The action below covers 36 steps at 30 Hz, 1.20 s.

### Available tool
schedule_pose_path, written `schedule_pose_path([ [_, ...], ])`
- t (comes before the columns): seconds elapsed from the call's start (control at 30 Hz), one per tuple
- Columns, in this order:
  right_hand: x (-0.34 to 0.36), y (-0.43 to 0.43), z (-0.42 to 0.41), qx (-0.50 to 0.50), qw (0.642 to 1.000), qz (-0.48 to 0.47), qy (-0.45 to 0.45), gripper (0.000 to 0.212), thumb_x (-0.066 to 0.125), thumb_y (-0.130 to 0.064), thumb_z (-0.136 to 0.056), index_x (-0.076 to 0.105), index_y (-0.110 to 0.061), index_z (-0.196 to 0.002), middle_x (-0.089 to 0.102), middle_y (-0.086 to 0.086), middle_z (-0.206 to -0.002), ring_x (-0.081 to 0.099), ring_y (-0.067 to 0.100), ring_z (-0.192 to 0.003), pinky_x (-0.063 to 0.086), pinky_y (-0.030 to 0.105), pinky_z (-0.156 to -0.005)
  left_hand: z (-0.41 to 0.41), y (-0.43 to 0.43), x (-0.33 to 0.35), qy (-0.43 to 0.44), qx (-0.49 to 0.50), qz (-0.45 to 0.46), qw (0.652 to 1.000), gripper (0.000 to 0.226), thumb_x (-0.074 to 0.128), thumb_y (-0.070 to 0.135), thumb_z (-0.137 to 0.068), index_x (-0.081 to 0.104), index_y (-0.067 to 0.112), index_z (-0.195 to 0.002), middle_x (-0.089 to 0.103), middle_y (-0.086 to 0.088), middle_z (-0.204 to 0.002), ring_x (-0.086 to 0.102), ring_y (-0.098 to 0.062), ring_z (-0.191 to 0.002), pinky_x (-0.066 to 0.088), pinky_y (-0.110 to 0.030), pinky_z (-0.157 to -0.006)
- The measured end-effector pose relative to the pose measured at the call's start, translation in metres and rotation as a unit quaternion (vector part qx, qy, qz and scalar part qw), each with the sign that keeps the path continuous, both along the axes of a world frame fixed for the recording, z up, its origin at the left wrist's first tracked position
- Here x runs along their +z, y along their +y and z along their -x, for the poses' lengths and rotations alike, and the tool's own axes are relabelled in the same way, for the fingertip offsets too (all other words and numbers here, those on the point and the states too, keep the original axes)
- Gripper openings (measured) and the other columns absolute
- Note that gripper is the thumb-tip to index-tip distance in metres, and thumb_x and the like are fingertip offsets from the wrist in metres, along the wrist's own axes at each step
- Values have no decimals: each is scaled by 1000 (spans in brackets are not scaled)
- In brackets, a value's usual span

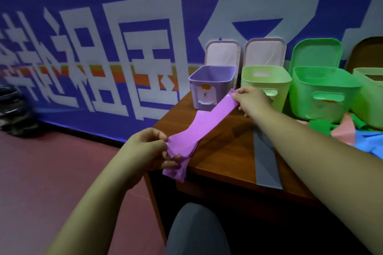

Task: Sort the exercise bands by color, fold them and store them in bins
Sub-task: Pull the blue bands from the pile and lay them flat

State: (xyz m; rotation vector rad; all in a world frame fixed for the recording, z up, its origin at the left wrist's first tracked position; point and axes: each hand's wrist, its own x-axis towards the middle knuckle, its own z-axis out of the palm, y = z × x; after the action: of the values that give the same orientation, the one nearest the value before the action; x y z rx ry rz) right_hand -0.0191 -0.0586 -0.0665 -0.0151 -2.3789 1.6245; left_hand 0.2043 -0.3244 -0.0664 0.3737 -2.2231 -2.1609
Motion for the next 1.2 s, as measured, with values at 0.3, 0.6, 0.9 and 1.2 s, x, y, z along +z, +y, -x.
schedule_pose_path([
  [0.3, -15, -63, 19, 40, 993, -112, 28, 4, 78, -28, -93, 77, -29, -89, 70, -6, -74, 66, 21, -74, 49, 34, -63, -19, -14, -27, -53, -30, -72, 996, 22, 43, -10, -100, 48, 11, -93, 61, -33, -86, 78, -47, -91, 67, -38, -71],
  [0.6, -29, -87, 33, 45, 977, -207, 10, 8, 78, -29, -96, 80, -21, -98, 73, 0, -93, 65, 22, -81, 57, 37, -81, -18, -18, -35, -82, -88, 12, 993, 9, 44, 4, -106, 51, 8, -105, 74, -26, -80, 79, -37, -77, 61, -37, -59],
  [0.9, -37, -94, 29, 45, 963, -265, 5, 12, 73, -27, -101, 79, -21, -109, 71, 0, -108, 63, 19, -103, 50, 32, -85, -13, -26, -51, -86, -118, 123, 982, 7, 59, 7, -100, 56, 9, -106, 72, -10, -81, 78, -28, -77, 53, -35, -55],
  [1.2, -42, -94, 27, 48, 958, -283, 18, 13, 72, -32, -101, 78, -23, -109, 71, 2, -118, 58, 20, -105, 49, 33, -83, -16, -24, -49, -103, -103, 168, 975, 18, 67, 17, -101, 57, 8, -112, 72, -10, -88, 79, -25, -77, 56, -33, -56],
])
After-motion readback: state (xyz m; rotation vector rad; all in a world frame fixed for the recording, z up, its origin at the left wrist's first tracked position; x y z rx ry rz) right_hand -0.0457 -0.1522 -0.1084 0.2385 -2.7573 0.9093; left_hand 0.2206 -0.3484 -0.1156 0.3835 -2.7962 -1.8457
